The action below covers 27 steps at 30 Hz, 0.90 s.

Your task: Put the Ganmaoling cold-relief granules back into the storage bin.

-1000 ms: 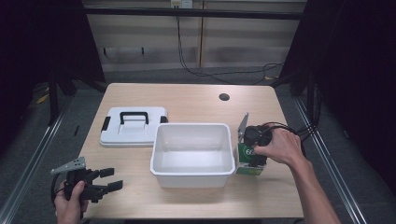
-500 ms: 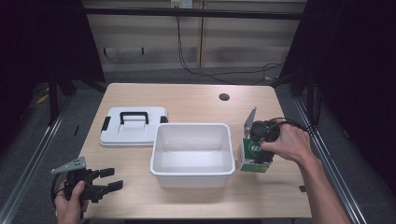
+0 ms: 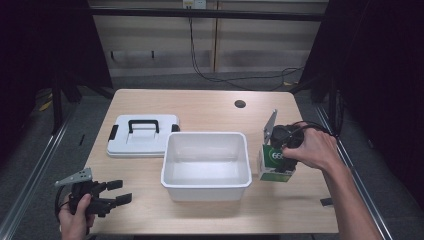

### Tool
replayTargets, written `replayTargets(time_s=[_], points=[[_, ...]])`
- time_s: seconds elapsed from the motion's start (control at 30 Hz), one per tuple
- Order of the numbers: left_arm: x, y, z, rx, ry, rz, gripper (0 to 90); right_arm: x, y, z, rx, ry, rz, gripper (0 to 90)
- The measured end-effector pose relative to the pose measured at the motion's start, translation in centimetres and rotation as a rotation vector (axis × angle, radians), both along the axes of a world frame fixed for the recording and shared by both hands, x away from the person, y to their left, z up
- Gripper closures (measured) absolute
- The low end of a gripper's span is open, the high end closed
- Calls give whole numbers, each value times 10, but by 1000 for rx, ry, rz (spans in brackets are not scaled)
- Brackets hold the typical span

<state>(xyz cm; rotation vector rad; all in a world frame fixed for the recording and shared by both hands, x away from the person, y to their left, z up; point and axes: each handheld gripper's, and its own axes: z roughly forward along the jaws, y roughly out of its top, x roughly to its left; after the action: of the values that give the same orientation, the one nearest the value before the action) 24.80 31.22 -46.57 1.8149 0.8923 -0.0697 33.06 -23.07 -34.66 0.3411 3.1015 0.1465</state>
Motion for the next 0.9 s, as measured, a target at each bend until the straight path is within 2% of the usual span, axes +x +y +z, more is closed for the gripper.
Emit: replayTargets(time_s=[0.27,0.47,0.53,0.9], points=[[0,0,0,-1,0,0,170,-2,-1,8,-15,8,-5,162],[1,0,-1,3,6,7,170,2,-1,12,-10,12,19,163],[1,0,-1,3,6,7,170,2,-1,14,-18,16,8,163],[1,0,-1,4,5,8,170,3,0,30,-19,-16,19,164]])
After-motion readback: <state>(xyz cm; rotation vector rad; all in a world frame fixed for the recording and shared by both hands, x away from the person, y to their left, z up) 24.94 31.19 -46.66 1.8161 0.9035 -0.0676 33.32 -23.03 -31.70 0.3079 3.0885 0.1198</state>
